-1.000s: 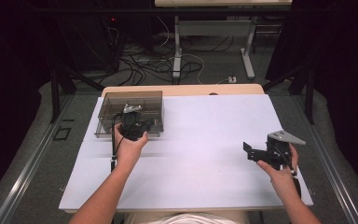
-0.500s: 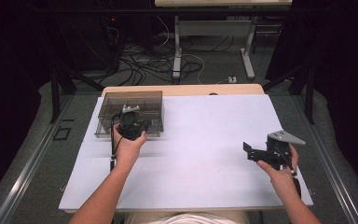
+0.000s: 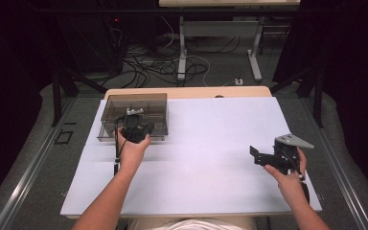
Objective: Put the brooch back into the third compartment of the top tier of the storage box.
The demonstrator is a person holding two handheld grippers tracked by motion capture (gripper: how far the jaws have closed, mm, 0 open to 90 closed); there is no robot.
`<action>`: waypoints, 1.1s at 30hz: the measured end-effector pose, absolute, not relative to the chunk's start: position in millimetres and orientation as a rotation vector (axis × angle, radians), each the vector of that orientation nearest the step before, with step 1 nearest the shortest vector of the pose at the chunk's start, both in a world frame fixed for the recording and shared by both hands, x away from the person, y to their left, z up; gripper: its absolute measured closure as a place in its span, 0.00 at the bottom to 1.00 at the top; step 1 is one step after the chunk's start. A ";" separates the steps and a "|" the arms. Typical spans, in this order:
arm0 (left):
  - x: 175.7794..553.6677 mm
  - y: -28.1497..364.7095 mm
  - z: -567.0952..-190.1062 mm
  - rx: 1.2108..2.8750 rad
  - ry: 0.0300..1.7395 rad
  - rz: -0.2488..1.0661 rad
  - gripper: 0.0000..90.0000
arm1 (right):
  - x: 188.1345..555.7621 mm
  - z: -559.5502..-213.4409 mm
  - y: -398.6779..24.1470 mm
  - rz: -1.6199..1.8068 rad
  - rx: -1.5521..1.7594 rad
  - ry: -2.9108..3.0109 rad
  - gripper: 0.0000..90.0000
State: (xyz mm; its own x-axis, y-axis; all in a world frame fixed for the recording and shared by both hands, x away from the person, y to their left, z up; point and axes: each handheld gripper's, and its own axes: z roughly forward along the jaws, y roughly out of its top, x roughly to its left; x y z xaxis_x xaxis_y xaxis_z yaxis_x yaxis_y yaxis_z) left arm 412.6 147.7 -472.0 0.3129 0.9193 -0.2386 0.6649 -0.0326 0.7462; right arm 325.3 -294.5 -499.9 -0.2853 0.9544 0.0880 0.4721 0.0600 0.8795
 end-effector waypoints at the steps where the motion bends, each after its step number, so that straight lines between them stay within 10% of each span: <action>1: 412.6 148.0 -472.0 1.774 1.426 0.396 0.99 | 325.0 -499.6 -294.5 1.167 1.426 1.811 0.01; 33: 406.8 150.3 -465.9 1.739 1.387 0.448 0.68 | 325.2 -499.8 -294.4 1.166 1.420 1.810 0.01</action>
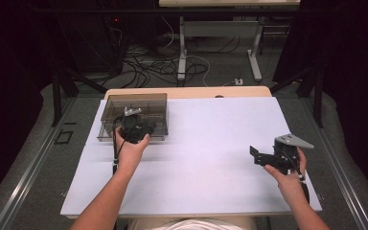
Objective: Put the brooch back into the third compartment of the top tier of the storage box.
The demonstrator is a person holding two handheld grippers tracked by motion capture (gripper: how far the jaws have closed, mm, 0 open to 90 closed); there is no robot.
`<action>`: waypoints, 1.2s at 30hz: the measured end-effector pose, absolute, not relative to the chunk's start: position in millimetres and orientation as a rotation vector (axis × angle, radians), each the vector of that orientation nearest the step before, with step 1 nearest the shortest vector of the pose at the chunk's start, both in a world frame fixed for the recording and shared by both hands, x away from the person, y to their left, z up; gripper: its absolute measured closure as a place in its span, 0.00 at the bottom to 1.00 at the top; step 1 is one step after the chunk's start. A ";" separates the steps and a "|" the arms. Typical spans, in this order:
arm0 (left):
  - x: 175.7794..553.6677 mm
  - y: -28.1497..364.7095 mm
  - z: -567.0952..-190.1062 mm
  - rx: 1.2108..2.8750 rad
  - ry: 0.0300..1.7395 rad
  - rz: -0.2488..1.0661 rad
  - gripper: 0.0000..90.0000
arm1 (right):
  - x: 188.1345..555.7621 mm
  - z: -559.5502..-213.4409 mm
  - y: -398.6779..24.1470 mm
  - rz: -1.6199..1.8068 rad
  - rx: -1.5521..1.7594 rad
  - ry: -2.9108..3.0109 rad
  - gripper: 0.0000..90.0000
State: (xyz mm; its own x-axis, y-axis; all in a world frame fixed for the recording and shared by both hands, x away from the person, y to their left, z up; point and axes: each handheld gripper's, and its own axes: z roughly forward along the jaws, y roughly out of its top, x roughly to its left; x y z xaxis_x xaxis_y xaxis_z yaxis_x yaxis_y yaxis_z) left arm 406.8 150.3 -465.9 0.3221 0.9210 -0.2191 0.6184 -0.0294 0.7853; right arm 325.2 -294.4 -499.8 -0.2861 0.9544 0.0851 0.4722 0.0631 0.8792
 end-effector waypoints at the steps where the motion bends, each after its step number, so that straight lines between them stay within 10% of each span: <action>1: 406.4 150.0 -465.4 1.737 1.385 0.453 0.67 | 325.3 -499.8 -294.6 1.166 1.417 1.808 0.01; 36: 379.2 147.5 -434.8 1.741 1.186 0.571 0.29 | 325.6 -499.6 -294.5 1.166 1.407 1.811 0.01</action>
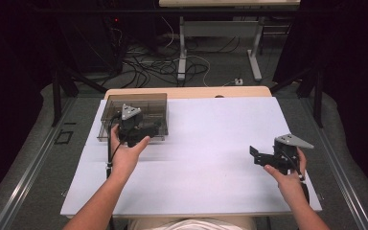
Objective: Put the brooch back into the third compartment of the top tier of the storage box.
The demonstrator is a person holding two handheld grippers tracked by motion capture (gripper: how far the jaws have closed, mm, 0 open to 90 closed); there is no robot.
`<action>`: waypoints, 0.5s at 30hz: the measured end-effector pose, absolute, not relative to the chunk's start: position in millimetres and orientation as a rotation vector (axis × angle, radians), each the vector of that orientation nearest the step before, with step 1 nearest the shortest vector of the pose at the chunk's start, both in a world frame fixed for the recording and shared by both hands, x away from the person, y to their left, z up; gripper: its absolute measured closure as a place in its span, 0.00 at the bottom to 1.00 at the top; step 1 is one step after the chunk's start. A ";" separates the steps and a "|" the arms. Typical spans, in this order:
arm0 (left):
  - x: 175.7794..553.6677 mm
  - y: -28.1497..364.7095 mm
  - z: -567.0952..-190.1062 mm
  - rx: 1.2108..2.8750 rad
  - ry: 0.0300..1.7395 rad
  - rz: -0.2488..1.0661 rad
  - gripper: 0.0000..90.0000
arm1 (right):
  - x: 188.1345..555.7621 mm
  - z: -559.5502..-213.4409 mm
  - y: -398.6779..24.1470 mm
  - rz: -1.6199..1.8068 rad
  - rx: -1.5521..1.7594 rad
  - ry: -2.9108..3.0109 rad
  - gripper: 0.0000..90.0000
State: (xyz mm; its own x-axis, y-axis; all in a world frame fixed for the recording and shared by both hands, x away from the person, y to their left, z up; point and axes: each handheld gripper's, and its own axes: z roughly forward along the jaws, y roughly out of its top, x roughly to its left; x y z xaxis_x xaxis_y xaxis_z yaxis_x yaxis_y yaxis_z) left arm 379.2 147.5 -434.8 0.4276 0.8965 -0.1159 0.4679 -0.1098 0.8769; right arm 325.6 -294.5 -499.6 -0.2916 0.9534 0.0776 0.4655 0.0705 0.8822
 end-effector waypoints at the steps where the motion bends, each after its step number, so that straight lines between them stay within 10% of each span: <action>1: 378.3 147.9 -434.8 1.736 1.176 0.570 0.29 | 325.5 -499.6 -294.5 1.165 1.408 1.812 0.01; 15: 359.4 173.5 -433.9 1.661 1.208 0.542 0.26 | 325.1 -499.7 -293.9 1.165 1.414 1.811 0.01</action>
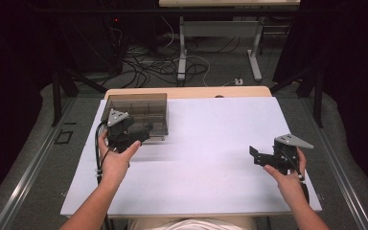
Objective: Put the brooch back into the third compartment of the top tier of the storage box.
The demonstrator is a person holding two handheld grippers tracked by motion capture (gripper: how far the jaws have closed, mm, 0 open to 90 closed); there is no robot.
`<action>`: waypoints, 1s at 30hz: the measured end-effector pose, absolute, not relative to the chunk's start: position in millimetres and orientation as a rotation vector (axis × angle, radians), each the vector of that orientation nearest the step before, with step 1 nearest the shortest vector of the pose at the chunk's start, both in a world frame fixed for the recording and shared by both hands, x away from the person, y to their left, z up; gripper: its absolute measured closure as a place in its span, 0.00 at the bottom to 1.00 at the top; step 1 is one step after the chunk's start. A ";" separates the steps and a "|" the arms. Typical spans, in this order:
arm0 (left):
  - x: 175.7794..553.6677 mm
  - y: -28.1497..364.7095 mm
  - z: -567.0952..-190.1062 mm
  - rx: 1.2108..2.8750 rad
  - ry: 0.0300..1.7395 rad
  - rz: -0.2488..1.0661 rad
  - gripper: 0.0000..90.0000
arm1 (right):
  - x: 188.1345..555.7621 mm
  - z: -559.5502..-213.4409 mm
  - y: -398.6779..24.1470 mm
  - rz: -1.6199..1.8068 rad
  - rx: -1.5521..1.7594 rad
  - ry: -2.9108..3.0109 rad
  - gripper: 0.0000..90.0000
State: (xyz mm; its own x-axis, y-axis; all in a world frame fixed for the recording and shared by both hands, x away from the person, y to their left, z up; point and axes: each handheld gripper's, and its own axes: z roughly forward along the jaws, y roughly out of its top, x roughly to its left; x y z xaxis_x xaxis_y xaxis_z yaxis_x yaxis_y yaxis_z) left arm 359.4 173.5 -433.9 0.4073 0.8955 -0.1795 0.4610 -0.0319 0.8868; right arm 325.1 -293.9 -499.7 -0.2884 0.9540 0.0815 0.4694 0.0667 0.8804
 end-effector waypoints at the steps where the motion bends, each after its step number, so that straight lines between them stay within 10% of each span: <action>1: 358.3 174.8 -434.2 1.657 1.208 0.539 0.25 | 325.1 -499.8 -293.8 1.165 1.414 1.811 0.01; 30: 311.7 229.4 -476.6 1.705 1.224 0.557 0.00 | 324.4 -500.0 -289.3 1.164 1.402 1.816 0.01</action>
